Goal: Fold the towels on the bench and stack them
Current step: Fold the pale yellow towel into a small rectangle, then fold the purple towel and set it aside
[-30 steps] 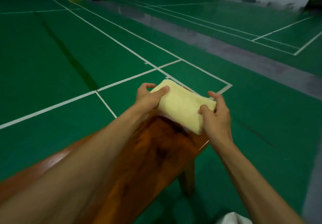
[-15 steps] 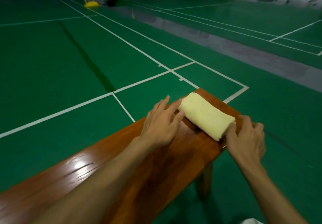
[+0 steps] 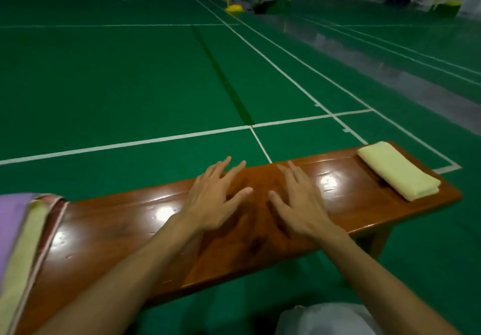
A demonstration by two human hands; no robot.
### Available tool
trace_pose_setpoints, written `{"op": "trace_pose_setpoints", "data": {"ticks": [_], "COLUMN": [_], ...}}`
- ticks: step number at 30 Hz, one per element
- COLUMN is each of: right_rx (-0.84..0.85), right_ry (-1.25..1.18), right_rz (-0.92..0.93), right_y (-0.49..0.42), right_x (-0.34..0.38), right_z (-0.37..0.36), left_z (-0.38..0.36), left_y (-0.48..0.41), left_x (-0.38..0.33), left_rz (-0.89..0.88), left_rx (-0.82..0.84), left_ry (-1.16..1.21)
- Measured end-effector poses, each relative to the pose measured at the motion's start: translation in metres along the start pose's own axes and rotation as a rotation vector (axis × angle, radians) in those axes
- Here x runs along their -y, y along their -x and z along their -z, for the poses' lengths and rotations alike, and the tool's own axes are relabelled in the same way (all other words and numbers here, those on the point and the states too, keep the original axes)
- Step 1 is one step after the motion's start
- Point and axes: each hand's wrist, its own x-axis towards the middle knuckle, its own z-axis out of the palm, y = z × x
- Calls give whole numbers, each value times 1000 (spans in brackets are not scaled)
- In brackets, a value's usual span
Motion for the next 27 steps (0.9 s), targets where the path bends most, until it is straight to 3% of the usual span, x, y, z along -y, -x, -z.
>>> {"op": "trace_pose_setpoints", "data": {"ticks": [9, 15, 18, 23, 27], "right_rx": [109, 140, 183, 72, -32], "right_ry": [-90, -198, -275, -332, -403], "right_rz": [216, 335, 354, 304, 198], "right_y": [20, 50, 58, 84, 91], "right_x": [192, 329, 389, 435, 434], "right_z": [-88, -152, -188, -225, -227], "left_z": [84, 131, 130, 123, 150], "left_y": [171, 277, 314, 346, 367], "left_x": [154, 290, 312, 322, 344], "left_rz": [201, 385, 429, 535, 863], "left_rx": [-141, -214, -279, -528, -734], "left_ry": [-44, -243, -346, -208, -218]}}
